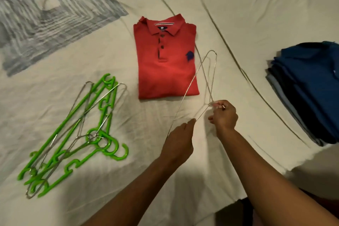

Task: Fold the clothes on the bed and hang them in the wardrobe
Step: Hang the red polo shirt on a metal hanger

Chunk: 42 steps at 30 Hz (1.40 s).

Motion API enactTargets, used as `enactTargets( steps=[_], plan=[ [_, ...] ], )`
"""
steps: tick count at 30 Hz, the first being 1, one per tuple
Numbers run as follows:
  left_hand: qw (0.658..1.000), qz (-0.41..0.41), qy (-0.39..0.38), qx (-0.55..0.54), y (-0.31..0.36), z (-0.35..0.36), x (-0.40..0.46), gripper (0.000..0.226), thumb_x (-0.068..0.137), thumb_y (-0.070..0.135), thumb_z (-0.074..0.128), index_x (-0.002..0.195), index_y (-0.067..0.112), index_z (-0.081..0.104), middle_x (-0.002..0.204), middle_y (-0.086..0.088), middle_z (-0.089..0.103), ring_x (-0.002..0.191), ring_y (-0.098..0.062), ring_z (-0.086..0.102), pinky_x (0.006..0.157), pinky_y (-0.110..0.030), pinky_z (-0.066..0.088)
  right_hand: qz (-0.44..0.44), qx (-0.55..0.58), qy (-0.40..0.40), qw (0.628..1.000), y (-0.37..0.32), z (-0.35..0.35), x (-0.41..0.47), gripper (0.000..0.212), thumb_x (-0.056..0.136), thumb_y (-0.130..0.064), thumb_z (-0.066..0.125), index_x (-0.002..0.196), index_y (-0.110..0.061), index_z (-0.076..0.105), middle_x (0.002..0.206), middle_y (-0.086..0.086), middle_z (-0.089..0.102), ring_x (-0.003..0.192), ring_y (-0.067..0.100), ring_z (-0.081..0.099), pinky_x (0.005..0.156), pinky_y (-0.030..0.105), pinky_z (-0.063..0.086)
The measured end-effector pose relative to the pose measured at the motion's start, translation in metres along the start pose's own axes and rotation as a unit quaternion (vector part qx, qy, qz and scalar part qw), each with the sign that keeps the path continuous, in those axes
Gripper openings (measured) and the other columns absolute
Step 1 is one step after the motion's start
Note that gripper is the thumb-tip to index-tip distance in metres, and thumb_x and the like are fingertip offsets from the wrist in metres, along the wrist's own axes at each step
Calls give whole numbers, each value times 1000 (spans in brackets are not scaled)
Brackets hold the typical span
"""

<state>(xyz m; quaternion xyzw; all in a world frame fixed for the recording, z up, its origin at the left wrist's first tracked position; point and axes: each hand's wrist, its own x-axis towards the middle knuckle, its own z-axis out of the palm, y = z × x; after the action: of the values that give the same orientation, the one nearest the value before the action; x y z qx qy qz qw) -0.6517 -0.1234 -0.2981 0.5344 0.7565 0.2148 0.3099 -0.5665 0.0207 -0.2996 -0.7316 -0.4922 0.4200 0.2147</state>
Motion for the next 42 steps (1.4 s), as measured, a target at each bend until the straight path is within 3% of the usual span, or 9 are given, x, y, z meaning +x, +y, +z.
enactTargets(
  steps=[7,12,16,21,24,28,31,38,42],
  plan=[
    [999,12,-42,-18,12,34,23,54,95,4,43,148,17,44,131,-7,60,116,-28,58,97,-39,47,103,7,-10,995,21,-48,68,29,58,-1,57,71,-23,70,73,11,72,57,30,67,64,47,62],
    [997,9,-28,-73,27,34,50,58,81,14,39,135,14,60,127,-6,68,115,-26,63,96,-39,50,63,16,-26,998,-12,-49,108,32,84,2,49,70,-21,65,55,5,65,45,20,62,55,34,54],
    [988,14,-86,-129,53,40,73,56,82,6,43,134,13,62,136,-5,62,125,-20,58,106,-26,43,48,57,7,997,-42,-46,151,30,82,0,51,71,-22,67,75,8,73,43,17,62,51,30,54],
    [986,21,-55,-159,79,50,99,44,90,-3,50,129,13,65,133,-4,64,124,-18,56,108,-31,42,-46,36,-18,998,-73,-52,180,42,92,-5,53,126,-27,59,121,-6,59,108,12,62,92,20,48],
    [976,-52,94,-190,63,44,99,36,87,11,50,117,13,70,119,-3,70,109,-18,63,99,-37,48,-133,-38,-6,990,-69,-53,171,38,98,-11,51,135,-20,52,138,4,53,123,18,53,92,18,37],
    [922,-237,260,-164,15,19,83,24,90,13,54,112,11,63,109,-8,63,95,-25,62,83,-29,46,-147,-52,-93,983,-43,-26,133,19,81,-38,51,96,-34,62,95,3,73,90,32,69,82,45,57],
    [863,-349,332,-151,-20,-7,77,36,90,16,63,123,5,53,122,-17,52,106,-34,55,89,-33,43,-128,-99,-185,969,-34,7,99,27,78,-43,51,88,-23,65,88,6,74,85,34,69,81,47,57],
    [760,-461,350,-296,-81,-60,116,68,69,55,62,119,11,50,114,-17,64,101,-40,66,91,-50,54,-94,-208,-230,946,-51,59,71,53,93,-45,61,129,-6,53,126,16,61,114,37,59,90,40,48],
    [803,-433,255,-320,-115,-72,112,39,58,57,66,62,18,63,65,-9,61,75,-43,65,69,-41,49,-67,-217,-259,939,-54,65,83,51,90,-40,67,127,-5,59,125,17,63,112,36,61,92,38,52]
  ],
)
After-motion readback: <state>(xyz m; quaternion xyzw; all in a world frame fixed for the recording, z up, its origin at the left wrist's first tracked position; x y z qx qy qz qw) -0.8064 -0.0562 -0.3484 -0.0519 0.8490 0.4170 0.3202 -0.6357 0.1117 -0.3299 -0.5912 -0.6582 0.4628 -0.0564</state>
